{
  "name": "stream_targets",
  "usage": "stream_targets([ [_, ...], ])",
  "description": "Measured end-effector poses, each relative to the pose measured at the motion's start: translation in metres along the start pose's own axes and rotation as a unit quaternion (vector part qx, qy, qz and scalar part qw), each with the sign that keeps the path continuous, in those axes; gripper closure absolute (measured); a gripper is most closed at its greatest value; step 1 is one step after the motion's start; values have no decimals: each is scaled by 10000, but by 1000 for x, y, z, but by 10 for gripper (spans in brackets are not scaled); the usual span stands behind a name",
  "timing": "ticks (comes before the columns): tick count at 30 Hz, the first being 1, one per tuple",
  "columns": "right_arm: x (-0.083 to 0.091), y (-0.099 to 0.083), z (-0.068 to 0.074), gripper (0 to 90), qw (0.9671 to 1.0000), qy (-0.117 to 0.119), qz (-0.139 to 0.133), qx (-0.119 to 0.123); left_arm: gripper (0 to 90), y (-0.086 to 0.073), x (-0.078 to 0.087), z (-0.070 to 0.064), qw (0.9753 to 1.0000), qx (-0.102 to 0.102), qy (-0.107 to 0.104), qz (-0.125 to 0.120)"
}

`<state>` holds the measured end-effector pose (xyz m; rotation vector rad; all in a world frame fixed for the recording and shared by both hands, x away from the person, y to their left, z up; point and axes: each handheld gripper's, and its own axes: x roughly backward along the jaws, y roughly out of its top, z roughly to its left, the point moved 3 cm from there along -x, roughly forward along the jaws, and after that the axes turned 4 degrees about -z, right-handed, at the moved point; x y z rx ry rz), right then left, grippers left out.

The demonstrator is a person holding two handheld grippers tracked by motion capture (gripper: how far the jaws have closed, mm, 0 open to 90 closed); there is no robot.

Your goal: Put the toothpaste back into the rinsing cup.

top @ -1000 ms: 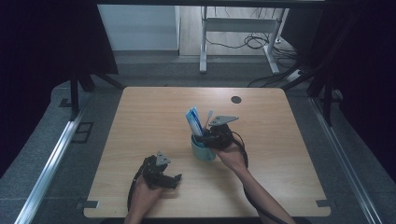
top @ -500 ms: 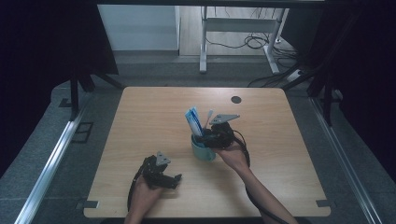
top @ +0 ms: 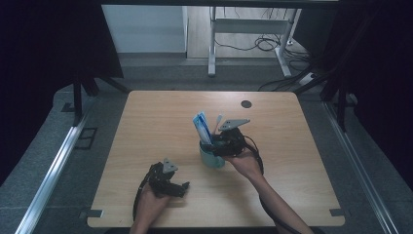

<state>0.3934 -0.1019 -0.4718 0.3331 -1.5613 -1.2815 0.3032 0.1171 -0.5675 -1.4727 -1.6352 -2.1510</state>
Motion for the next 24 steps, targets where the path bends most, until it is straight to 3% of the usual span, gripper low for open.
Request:
stream_targets([
  [24,20,2,6,288,9998,74,137,98,0,0,0,0,10000,2,1,1],
])
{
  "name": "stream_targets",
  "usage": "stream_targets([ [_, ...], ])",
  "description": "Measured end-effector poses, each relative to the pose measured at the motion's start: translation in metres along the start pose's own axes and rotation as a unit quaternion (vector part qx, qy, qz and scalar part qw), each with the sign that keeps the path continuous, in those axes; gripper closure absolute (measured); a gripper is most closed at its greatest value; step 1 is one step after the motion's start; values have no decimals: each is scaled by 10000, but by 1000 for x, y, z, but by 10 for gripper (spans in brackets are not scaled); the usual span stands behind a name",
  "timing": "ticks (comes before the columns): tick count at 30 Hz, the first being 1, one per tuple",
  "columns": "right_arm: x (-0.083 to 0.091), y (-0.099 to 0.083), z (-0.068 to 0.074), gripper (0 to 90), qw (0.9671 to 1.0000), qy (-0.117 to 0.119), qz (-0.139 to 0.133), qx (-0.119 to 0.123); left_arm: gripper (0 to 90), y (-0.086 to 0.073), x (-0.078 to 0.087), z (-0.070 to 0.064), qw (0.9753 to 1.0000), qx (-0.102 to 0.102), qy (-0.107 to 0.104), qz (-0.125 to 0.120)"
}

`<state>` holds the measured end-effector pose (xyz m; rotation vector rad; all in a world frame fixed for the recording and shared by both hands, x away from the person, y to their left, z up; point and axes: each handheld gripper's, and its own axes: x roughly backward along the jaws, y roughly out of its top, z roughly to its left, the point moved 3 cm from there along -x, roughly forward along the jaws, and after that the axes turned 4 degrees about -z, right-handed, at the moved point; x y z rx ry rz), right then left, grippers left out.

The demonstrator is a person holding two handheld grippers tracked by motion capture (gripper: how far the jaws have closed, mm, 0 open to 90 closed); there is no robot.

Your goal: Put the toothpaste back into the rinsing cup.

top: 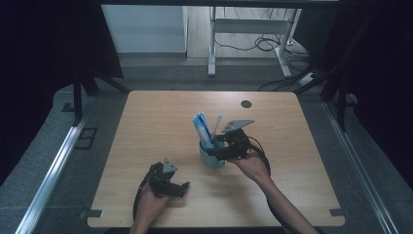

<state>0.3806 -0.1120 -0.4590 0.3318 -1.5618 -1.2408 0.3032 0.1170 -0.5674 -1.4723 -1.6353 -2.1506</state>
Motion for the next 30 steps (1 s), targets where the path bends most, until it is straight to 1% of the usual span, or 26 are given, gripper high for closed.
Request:
stream_targets([
  [2,1,0,0,266,10000,3,23,-4,0,0,0,0,10000,3,2,-3],
  [3,3,0,1,238,10000,-21,49,-13,0,0,0,0,10000,7,4,-8],
  [6,5,-1,1,225,10000,-2,56,-26,0,0,0,0,10000,10,4,-8],
  [7,6,-1,1,204,10000,-6,56,-23,0,0,0,0,10000,8,4,-9],
  [14,13,-2,2,147,9999,-56,126,55,0,0,0,0,10000,10,5,-8],
  [24,22,-9,0,135,9997,-125,213,49,0,0,0,0,10000,10,4,-8],
  [30,28,-15,-3,130,9995,-172,265,86,0,0,0,0,10000,9,5,-6],
])
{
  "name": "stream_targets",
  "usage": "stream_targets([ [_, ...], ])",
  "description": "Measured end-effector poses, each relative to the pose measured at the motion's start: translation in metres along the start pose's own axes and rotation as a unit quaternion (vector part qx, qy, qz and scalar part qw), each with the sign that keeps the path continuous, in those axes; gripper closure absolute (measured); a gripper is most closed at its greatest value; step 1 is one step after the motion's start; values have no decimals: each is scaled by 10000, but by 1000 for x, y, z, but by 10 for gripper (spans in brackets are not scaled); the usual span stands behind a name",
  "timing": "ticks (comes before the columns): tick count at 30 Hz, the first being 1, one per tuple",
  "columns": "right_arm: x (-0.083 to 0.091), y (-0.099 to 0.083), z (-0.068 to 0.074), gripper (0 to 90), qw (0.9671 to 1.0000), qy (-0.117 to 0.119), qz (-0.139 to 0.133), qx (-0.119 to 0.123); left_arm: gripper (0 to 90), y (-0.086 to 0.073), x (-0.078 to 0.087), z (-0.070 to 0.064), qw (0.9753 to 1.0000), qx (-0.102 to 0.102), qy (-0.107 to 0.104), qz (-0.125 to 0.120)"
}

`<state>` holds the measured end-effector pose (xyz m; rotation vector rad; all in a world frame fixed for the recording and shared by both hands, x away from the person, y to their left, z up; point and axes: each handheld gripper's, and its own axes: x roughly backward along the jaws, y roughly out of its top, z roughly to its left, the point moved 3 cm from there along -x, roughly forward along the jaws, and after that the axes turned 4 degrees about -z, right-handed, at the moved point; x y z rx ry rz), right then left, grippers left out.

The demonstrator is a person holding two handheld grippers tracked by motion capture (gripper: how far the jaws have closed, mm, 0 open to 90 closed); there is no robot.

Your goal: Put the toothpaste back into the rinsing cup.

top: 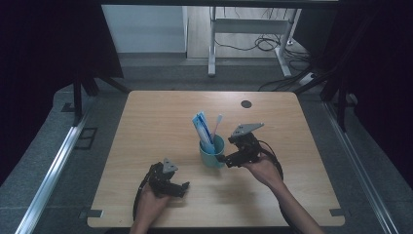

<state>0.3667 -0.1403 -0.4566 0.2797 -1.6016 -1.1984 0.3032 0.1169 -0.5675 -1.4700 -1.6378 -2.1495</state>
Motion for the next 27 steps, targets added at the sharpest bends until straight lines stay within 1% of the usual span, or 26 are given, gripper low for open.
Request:
stream_targets([
  [6,6,-7,-2,120,10000,-68,45,21,0,0,0,0,10000,-3,1,2],
  [16,17,-21,-4,90,9996,-202,165,123,0,0,0,0,10000,3,-1,-12],
  [19,20,-27,-4,81,9993,-258,203,161,0,0,0,0,10000,3,0,-11],
  [27,27,-46,-8,64,9989,-365,266,126,0,0,0,0,10000,-3,2,-14],
])
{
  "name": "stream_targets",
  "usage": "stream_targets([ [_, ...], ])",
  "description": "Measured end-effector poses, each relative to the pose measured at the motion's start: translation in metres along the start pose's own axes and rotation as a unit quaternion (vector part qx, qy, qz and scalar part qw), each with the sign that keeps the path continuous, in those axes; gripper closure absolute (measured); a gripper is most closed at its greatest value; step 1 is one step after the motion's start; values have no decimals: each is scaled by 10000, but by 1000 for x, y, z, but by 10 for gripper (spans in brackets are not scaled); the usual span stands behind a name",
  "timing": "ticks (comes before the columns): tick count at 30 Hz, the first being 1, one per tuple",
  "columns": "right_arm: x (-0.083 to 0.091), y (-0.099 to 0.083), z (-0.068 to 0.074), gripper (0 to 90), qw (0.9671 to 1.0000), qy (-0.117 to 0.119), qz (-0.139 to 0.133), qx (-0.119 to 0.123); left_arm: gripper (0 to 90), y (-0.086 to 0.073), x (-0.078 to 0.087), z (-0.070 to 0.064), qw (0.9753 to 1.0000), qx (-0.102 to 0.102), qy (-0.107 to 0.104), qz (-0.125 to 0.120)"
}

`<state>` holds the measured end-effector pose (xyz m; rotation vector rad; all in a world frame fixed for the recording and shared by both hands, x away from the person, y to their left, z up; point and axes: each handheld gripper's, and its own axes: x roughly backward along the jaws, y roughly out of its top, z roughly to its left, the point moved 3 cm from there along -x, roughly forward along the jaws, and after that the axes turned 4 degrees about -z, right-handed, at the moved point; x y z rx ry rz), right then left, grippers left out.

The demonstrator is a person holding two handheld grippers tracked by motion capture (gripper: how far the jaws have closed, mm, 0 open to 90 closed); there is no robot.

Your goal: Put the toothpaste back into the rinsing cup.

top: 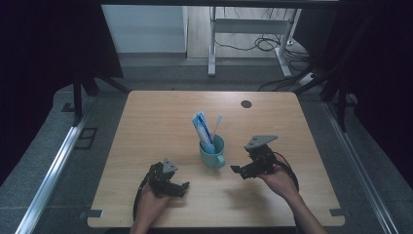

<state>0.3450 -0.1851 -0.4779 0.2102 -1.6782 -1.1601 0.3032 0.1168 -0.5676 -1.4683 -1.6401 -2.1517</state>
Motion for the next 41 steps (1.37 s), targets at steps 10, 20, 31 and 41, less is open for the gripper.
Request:
stream_targets([
  [10,5,-32,-4,50,9998,-148,42,-111,1,0,0,-1,10000,36,15,-5],
  [20,1,-66,-5,48,9993,-337,127,-139,1,0,0,-1,10000,42,16,1],
  [31,-10,-96,-6,52,9987,-261,188,-393,2,0,0,-1,10000,48,19,-13],
  [41,-12,-103,-5,37,9989,-366,91,-280,2,0,0,-1,10000,46,19,-14],
])
